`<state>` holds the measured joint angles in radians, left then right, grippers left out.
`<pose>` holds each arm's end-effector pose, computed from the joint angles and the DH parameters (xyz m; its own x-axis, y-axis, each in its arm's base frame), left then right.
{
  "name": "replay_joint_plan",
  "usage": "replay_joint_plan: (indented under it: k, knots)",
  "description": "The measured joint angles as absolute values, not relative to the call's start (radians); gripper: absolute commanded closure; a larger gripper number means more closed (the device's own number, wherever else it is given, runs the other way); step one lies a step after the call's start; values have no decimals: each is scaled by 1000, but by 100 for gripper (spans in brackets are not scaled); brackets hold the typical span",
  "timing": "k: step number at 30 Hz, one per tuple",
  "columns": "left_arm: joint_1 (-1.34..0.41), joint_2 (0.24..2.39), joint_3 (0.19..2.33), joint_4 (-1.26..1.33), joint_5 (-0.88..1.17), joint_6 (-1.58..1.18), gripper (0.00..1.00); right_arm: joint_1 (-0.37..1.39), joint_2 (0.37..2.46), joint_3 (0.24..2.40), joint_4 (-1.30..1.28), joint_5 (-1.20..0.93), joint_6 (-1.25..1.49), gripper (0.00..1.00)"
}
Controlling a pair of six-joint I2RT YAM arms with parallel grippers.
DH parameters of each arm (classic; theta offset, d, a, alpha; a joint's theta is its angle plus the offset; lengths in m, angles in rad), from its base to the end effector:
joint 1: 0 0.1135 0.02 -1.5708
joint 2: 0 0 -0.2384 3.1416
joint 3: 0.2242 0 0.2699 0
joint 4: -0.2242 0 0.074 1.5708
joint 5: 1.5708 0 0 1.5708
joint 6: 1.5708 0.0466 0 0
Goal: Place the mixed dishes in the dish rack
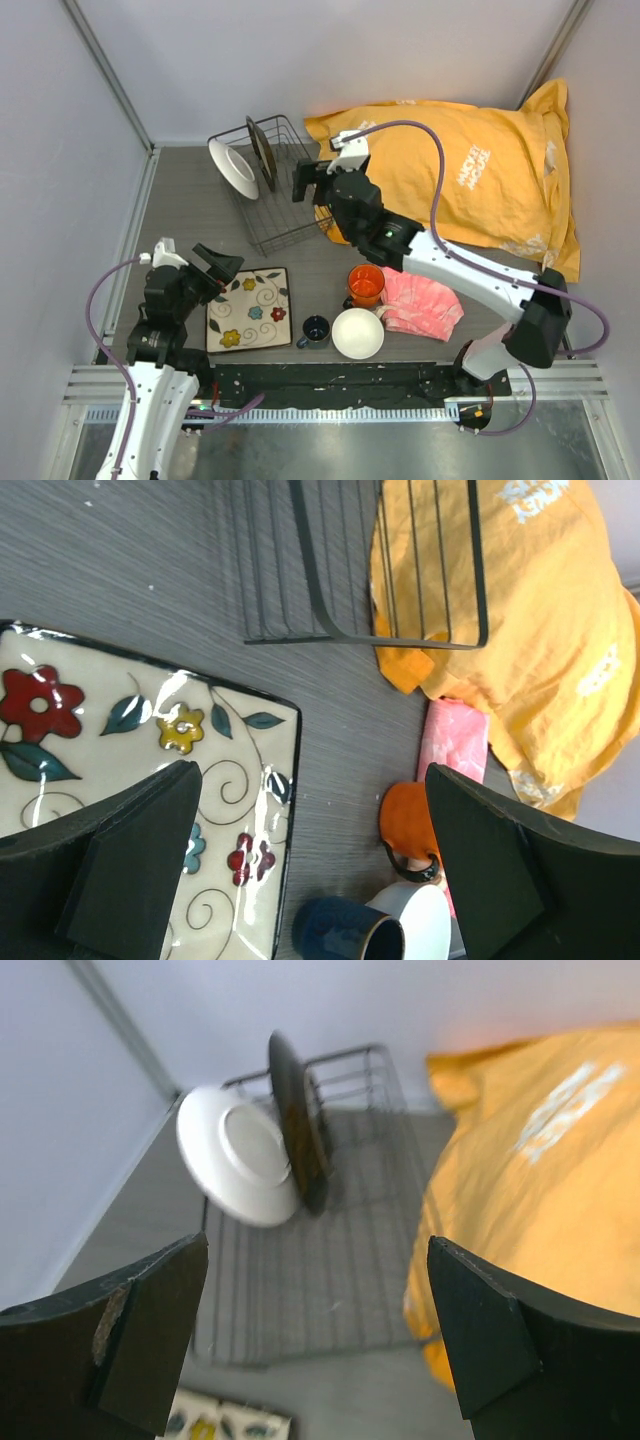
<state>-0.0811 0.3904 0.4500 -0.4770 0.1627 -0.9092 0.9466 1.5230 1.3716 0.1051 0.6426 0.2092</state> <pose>0.1672 -0.0212 0.2312 -0.4278 -0.7464 -0.5098 -0.1790 0.6228 -0.7616 0.2500 0.2993 0.3661 -0.0887 0.1613 -0.9829 -0.2876 0.9406 0.1803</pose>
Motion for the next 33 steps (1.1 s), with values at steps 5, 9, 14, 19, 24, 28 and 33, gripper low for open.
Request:
replay_joint_plan:
  k: [5,9,14,19,24,28,33]
  knots:
    - [-81,390,450,-501,129,-909,0,939,1465,1195,-19,401,471,11]
    - [-81,390,450,-509,115,-909,0,940,1501,1017,-60,224,603,13]
    - [-81,387,450,-516,105,-913,0,940,1574,925,-46,67,707,14]
    - [-81,368,450,-526,105,-916,0,940,1626,914,52,-39,752,15]
    - [-81,353,450,-538,100,-916,0,940,1721,914,135,-121,784,18]
    - [-81,349,450,-542,97,-918,0,939,1787,915,175,-161,816,21]
    - [-81,349,450,-544,97,-923,0,925,1827,916,257,-206,880,24]
